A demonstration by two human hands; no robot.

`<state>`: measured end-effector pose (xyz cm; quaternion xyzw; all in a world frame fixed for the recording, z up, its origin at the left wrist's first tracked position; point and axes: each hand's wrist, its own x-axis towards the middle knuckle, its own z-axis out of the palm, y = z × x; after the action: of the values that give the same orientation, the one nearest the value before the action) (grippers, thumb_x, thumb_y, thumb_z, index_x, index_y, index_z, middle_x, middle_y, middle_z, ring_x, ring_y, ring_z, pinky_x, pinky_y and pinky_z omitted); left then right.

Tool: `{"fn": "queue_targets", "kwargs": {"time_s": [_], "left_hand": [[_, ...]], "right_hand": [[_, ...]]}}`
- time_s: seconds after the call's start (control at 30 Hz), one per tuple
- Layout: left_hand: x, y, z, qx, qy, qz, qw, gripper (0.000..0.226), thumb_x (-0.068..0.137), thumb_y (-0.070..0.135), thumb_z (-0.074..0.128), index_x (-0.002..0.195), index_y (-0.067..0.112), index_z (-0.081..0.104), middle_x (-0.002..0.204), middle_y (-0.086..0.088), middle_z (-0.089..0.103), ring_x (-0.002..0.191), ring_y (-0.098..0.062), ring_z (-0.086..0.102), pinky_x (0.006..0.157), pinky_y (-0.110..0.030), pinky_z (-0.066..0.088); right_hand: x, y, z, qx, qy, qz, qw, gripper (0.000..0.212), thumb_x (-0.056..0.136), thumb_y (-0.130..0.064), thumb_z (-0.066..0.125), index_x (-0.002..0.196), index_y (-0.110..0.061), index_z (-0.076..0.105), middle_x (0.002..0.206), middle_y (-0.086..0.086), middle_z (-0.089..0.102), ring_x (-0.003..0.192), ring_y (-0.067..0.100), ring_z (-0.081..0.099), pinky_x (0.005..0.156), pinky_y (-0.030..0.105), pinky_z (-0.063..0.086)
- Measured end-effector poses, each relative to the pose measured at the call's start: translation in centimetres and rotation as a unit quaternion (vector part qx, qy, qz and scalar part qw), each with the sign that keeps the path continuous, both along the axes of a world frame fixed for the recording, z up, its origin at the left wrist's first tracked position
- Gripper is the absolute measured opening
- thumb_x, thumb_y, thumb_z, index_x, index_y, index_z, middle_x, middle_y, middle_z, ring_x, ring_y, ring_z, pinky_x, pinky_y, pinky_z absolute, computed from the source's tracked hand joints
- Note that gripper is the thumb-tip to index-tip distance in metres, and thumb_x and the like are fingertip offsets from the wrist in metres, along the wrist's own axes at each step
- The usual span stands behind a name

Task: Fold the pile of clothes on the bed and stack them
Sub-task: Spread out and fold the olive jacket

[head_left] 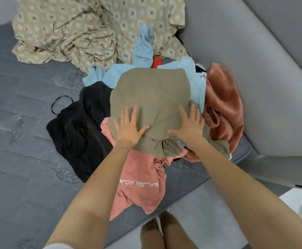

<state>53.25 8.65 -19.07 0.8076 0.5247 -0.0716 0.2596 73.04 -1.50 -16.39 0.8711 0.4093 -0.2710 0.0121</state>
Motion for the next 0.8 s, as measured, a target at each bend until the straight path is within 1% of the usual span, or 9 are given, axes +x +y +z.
{"fn": "queue_targets", "kwargs": {"time_s": [0.2,0.27,0.33,0.4,0.47,0.53,0.6,0.7,0.8], "left_hand": [[0.4,2.8,-6.2,0.066,-0.01,0.077,0.995,0.093,0.087,0.068,0.047,0.155,0.03,-0.004,0.162,-0.013,-0.013,0.148,-0.032,-0.013,0.115,-0.059,-0.003],[0.0,3.0,-7.8,0.056,-0.013,0.129,0.99,0.099,0.084,0.068,0.053,0.155,0.028,-0.005,0.161,-0.018,-0.004,0.149,-0.034,-0.002,0.116,-0.058,0.007],[0.0,2.8,-8.8,0.027,-0.01,0.137,0.99,0.101,0.085,0.063,0.057,0.155,0.023,-0.003,0.156,-0.019,0.02,0.142,-0.035,0.023,0.111,-0.053,0.025],[0.3,2.5,-9.2,0.03,0.018,0.122,0.992,0.086,0.09,0.05,0.059,0.153,0.014,0.015,0.142,-0.018,0.037,0.127,-0.036,0.04,0.099,-0.049,0.036],[0.5,2.4,-9.0,0.051,0.02,0.109,0.993,0.05,0.095,0.033,0.057,0.133,0.004,0.042,0.127,-0.019,0.048,0.114,-0.038,0.05,0.089,-0.047,0.042],[0.0,2.6,-8.2,0.037,-0.019,0.119,0.992,0.028,0.097,0.022,0.053,0.114,-0.001,0.053,0.118,-0.019,0.053,0.103,-0.038,0.056,0.086,-0.047,0.045],[-0.9,2.7,-6.5,0.017,-0.073,0.145,0.987,0.022,0.097,0.014,0.053,0.111,-0.001,0.059,0.112,-0.018,0.055,0.096,-0.035,0.058,0.086,-0.042,0.046],[-2.7,2.7,-2.5,0.053,-0.11,0.137,0.983,0.012,0.092,0.011,0.059,0.091,0.0,0.062,0.093,-0.013,0.052,0.08,-0.027,0.052,0.077,-0.039,0.044],[-5.0,2.8,2.3,0.067,-0.167,0.128,0.975,0.024,0.091,0.014,0.063,0.071,0.007,0.051,0.077,-0.005,0.042,0.07,-0.017,0.039,0.06,-0.028,0.026]], "right_hand": [[1.9,2.8,-6.7,0.064,0.105,-0.113,0.986,0.121,0.07,-0.059,0.076,0.154,-0.032,-0.007,0.162,0.013,0.0,0.148,0.032,0.004,0.116,0.058,0.011],[1.8,3.5,-8.6,0.091,0.13,-0.138,0.978,0.127,0.066,-0.061,0.078,0.154,-0.029,-0.008,0.159,0.017,0.011,0.145,0.035,0.016,0.116,0.055,0.019],[1.1,3.8,-9.9,0.105,0.121,-0.131,0.978,0.125,0.066,-0.059,0.08,0.154,-0.024,-0.001,0.151,0.02,0.022,0.139,0.037,0.024,0.112,0.052,0.025],[0.0,4.0,-10.6,0.113,0.097,-0.116,0.982,0.114,0.069,-0.054,0.08,0.153,-0.015,0.012,0.145,0.021,0.03,0.134,0.037,0.03,0.109,0.05,0.03],[-1.0,4.1,-10.8,0.131,0.12,-0.12,0.977,0.091,0.076,-0.04,0.08,0.144,-0.006,0.03,0.138,0.021,0.042,0.128,0.035,0.04,0.103,0.043,0.038],[-2.1,4.1,-10.4,0.148,0.149,-0.108,0.972,0.055,0.083,-0.026,0.075,0.125,-0.001,0.049,0.122,0.018,0.058,0.115,0.033,0.053,0.088,0.033,0.042],[-3.2,4.1,-9.1,0.168,0.16,-0.09,0.969,0.031,0.086,-0.02,0.07,0.105,0.001,0.059,0.105,0.017,0.065,0.102,0.031,0.059,0.075,0.03,0.039],[-4.7,4.7,-5.2,0.21,0.184,-0.093,0.956,0.023,0.084,-0.02,0.071,0.077,-0.003,0.058,0.079,0.011,0.063,0.082,0.027,0.059,0.07,0.033,0.043],[-6.3,5.8,0.3,0.263,0.228,-0.085,0.934,0.036,0.081,-0.022,0.076,0.062,-0.023,0.046,0.063,-0.009,0.051,0.062,0.005,0.048,0.055,0.015,0.034]]}}
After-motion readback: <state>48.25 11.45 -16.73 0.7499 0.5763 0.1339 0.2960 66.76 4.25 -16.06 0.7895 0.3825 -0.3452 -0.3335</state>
